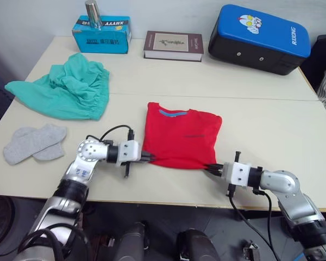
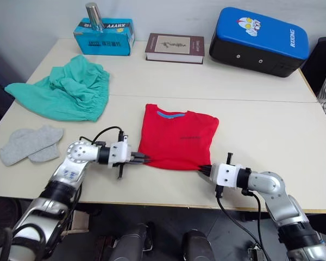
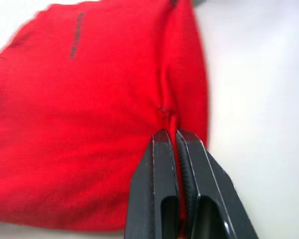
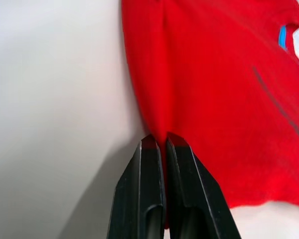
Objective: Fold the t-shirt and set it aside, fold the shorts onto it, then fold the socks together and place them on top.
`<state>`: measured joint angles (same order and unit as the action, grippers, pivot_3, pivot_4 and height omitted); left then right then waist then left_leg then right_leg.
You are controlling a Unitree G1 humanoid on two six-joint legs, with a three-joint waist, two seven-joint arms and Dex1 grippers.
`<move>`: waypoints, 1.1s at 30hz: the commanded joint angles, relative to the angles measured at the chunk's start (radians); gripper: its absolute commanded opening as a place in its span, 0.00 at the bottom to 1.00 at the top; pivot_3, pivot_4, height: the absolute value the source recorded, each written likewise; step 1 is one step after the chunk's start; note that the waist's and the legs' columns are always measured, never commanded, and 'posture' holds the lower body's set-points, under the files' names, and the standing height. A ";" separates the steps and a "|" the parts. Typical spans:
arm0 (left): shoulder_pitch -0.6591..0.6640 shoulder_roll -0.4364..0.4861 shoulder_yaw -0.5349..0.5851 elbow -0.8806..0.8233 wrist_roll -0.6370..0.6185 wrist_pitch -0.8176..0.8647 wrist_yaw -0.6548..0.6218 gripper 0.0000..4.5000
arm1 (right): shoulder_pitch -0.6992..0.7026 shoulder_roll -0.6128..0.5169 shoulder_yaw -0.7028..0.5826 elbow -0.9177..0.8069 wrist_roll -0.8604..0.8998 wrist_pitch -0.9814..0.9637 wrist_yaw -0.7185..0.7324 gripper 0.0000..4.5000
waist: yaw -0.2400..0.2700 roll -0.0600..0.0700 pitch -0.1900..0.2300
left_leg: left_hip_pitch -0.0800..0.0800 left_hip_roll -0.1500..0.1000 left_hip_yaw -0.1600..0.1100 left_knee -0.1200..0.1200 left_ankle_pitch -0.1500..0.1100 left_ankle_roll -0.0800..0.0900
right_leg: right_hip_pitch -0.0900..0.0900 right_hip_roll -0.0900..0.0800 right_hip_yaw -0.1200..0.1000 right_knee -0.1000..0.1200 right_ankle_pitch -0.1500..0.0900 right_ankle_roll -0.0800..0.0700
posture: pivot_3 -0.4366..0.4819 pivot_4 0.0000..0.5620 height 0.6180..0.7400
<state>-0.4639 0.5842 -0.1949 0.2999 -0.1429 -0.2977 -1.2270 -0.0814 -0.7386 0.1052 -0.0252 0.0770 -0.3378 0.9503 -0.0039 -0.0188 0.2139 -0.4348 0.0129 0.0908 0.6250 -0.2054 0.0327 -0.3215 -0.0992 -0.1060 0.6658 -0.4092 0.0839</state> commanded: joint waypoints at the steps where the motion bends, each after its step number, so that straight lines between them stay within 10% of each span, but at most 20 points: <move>1: 0.080 0.060 0.029 -0.155 -0.039 0.060 -0.012 0.00 | 0.076 -0.043 -0.054 -0.104 0.050 0.038 0.014 0.00 | 0.001 0.000 0.000 | 0.000 0.000 0.000 0.000 0.000 0.000 | 0.000 0.000 0.000 0.000 0.000 0.000 | 0.48 0.27 1.00; 10: 0.220 0.094 0.060 -0.340 -0.077 0.221 0.071 0.00 | 0.228 -0.042 -0.079 -0.270 0.142 0.198 -0.013 0.00 | 0.003 0.000 0.000 | 0.001 0.000 0.000 0.000 -0.001 0.002 | 0.004 0.000 0.001 -0.005 0.000 0.000 | 0.48 0.27 1.00; 16: 0.213 0.128 0.145 -0.388 -0.248 0.339 0.022 0.42 | 0.289 -0.137 -0.149 -0.428 0.408 0.420 0.095 0.45 | 0.003 0.000 0.000 | 0.001 0.000 0.000 -0.002 -0.001 0.002 | 0.002 -0.001 0.001 -0.005 0.000 0.000 | 0.48 0.27 1.00; 23: 0.159 0.144 0.214 -0.425 -0.404 0.563 0.026 0.33 | 0.139 -0.117 -0.180 -0.524 0.695 0.719 0.016 0.36 | 0.001 0.001 -0.001 | 0.005 0.001 0.000 -0.005 -0.001 0.002 | 0.006 0.000 0.001 -0.008 0.000 -0.002 | 0.48 0.27 1.00; 28: 0.159 0.033 0.106 -0.436 -0.306 0.544 0.102 0.01 | 0.018 0.026 0.024 -0.416 0.422 0.641 -0.060 0.01 | 0.007 0.000 -0.001 | 0.011 -0.001 0.000 -0.006 -0.004 0.002 | 0.014 -0.001 0.002 -0.012 0.000 -0.001 | 0.48 0.27 1.00; 33: 0.187 -0.054 0.006 -0.395 -0.143 0.497 0.230 0.01 | -0.051 0.210 0.147 -0.270 0.196 0.523 -0.199 0.01 | 0.001 -0.001 -0.001 | 0.011 -0.001 0.001 -0.007 -0.004 0.001 | 0.013 0.000 0.002 -0.010 0.001 -0.001 | 0.48 0.27 1.00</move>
<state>-0.2838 0.5415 -0.1782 -0.0993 -0.3320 0.2242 -1.0463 -0.1176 -0.5547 0.2421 -0.3193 0.3353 0.2416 0.8014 -0.0025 -0.0194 0.2124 -0.4233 0.0121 0.0920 0.6185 -0.2094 0.0330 -0.3088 -0.0995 -0.1042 0.6564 -0.4087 0.0828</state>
